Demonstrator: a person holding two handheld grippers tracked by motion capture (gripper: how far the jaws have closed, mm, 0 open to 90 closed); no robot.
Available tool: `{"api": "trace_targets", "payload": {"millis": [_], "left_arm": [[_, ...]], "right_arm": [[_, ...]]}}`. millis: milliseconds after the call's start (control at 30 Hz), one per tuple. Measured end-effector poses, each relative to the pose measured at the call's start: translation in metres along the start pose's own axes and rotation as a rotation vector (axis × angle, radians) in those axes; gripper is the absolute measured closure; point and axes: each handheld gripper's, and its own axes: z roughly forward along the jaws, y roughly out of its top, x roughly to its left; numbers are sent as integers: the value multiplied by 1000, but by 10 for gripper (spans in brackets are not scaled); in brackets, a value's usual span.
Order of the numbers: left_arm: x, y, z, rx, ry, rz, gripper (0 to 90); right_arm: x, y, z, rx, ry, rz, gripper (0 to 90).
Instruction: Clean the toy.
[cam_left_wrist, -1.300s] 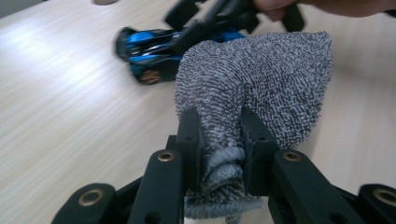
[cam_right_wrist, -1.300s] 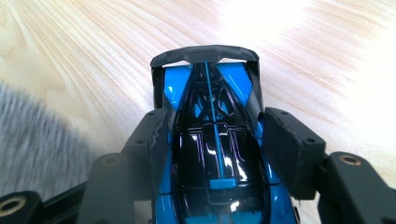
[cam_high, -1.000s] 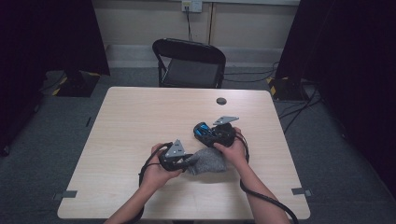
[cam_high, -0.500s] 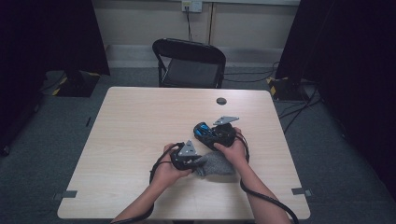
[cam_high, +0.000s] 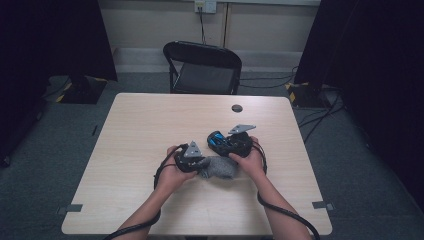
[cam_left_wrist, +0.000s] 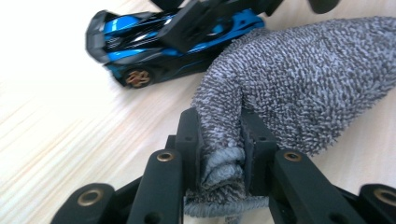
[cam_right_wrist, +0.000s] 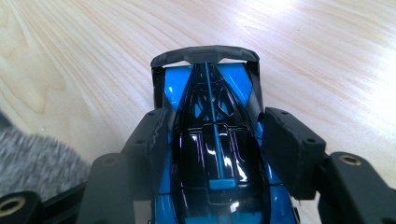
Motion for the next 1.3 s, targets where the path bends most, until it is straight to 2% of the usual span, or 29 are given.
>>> {"api": "trace_targets", "payload": {"millis": [400,567,933,1000,1167,1300], "left_arm": [[24,-8,-10,6,77,-33,723],[32,-13,-13,0,98,-62,723],[46,-17,-19,-3,173,-72,723],[49,-19,-21,-10,179,-90,722],[55,-23,-27,-14,216,-107,722],[57,-28,-34,-19,226,-118,723]], "right_arm": [[0,0,0,1,-1,-1,416],[0,0,0,1,0,0,416],[0,0,0,0,-1,1,416],[0,0,0,-1,-3,0,416],[0,0,0,-4,-2,1,416],[0,0,0,-3,-2,1,416]]}}
